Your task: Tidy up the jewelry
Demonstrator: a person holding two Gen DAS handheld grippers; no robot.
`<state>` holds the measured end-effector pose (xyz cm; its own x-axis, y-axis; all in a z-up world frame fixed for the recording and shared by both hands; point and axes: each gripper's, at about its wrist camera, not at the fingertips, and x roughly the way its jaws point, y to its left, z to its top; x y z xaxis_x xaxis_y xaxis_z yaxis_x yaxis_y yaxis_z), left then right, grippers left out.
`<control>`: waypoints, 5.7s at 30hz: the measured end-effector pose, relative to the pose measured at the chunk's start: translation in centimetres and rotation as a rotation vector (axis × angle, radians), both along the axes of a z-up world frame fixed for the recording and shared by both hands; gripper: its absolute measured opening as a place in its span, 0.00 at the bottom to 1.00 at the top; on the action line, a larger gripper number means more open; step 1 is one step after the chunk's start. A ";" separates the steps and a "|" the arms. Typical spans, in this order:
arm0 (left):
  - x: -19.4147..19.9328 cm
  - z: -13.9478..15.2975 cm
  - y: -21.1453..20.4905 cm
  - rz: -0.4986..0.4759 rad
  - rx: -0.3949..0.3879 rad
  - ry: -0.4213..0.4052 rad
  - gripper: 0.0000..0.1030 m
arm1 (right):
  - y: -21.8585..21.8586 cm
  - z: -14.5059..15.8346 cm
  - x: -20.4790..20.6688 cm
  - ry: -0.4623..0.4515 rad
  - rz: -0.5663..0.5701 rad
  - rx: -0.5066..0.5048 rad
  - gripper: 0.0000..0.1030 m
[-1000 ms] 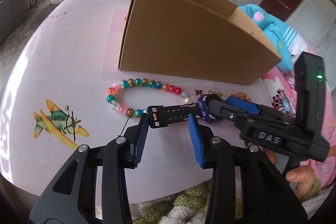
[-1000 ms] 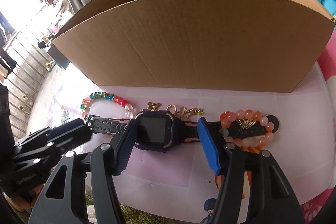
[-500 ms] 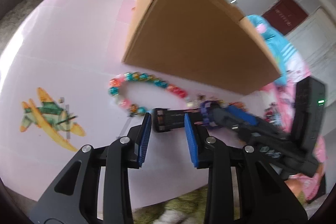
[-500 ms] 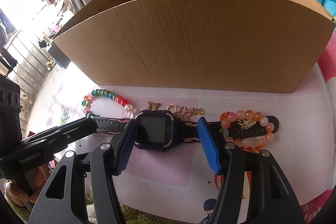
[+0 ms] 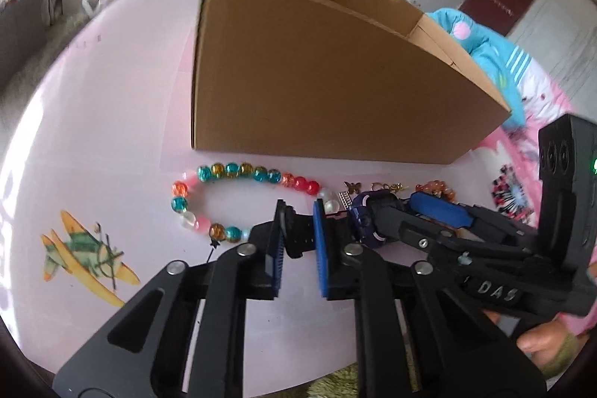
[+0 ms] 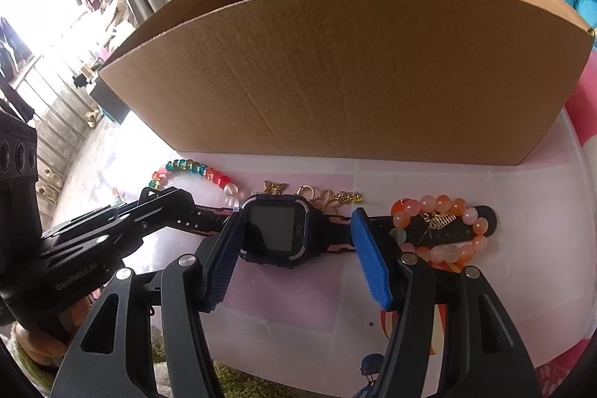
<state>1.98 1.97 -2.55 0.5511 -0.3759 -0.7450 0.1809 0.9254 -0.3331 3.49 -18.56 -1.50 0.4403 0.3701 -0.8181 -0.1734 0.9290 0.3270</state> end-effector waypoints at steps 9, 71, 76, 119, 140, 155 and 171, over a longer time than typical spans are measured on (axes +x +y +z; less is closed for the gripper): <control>-1.4 1.0 0.8 0.005 0.097 -0.011 0.08 | -6.4 0.3 -0.7 0.041 -0.083 0.168 0.57; -1.1 -0.3 2.5 0.077 0.148 -0.007 0.13 | -4.4 -1.6 2.0 0.056 -0.090 -0.025 0.42; -1.1 -0.4 2.6 0.081 0.154 -0.007 0.13 | -6.0 -1.6 1.7 0.068 -0.108 0.129 0.46; -0.8 -0.7 2.7 0.090 0.175 0.006 0.13 | -5.5 -1.5 -0.1 -0.063 -0.033 0.280 0.47; -0.8 -0.8 2.3 0.088 0.184 0.007 0.13 | -8.2 -2.8 0.2 0.030 -0.103 0.452 0.46; -1.0 -0.9 2.3 0.085 0.194 0.005 0.13 | -7.7 -2.9 2.0 0.073 -0.088 0.470 0.59; -1.6 -0.2 2.9 0.084 0.183 -0.017 0.09 | -6.4 -2.4 2.0 0.060 -0.113 0.454 0.21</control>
<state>0.34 4.83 -2.78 0.5878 -0.1874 -0.7870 0.1045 0.9822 -0.1557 5.52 -24.94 -3.94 0.4549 0.6492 -0.6096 -0.0478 0.7013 0.7112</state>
